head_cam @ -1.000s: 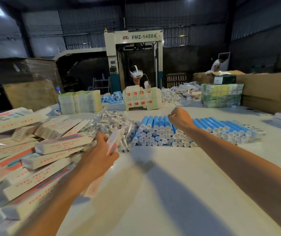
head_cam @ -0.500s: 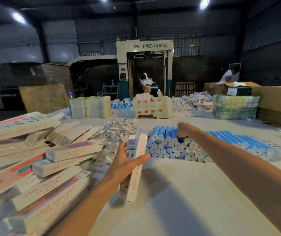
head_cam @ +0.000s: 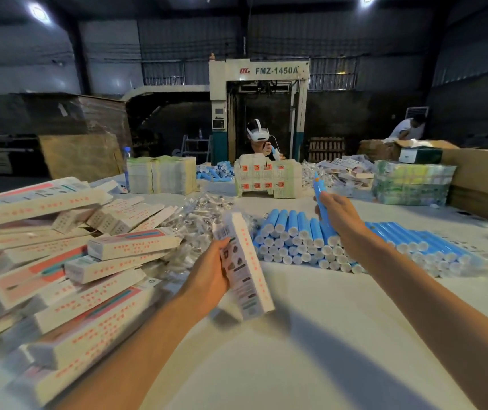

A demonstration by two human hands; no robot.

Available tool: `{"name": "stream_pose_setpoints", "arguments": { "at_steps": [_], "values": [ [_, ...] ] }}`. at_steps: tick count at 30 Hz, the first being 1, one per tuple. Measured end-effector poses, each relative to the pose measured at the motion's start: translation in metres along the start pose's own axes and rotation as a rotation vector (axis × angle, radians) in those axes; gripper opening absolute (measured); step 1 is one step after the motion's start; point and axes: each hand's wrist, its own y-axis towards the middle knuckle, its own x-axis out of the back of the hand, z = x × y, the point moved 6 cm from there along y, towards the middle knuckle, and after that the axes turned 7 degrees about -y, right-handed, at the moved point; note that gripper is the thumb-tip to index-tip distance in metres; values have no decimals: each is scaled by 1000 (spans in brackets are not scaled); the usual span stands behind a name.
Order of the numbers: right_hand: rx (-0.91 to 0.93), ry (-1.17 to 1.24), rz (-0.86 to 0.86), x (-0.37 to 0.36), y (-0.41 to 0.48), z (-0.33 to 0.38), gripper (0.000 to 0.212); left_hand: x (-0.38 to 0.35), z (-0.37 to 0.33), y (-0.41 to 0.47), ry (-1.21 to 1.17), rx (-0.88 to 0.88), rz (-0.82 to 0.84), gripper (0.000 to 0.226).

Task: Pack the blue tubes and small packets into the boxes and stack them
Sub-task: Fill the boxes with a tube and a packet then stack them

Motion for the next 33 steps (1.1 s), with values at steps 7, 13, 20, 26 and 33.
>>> {"name": "stream_pose_setpoints", "arguments": {
  "at_steps": [7,13,20,26,33],
  "values": [
    [272,484,74,9,-60,58,31,-19,-4,-12,288,-197,113,49],
    [367,521,96,-9,-71,83,40,-23,-5,-15,391,-272,128,54],
    [416,201,84,-30,-62,79,56,-20,-10,-17,436,-339,102,45],
    [494,-58,294,-43,-50,94,65,-20,-15,-19,507,-455,103,46],
    [612,-384,290,-89,-59,63,39,-2,-22,-18,573,-603,-68,49]
  ]
}}
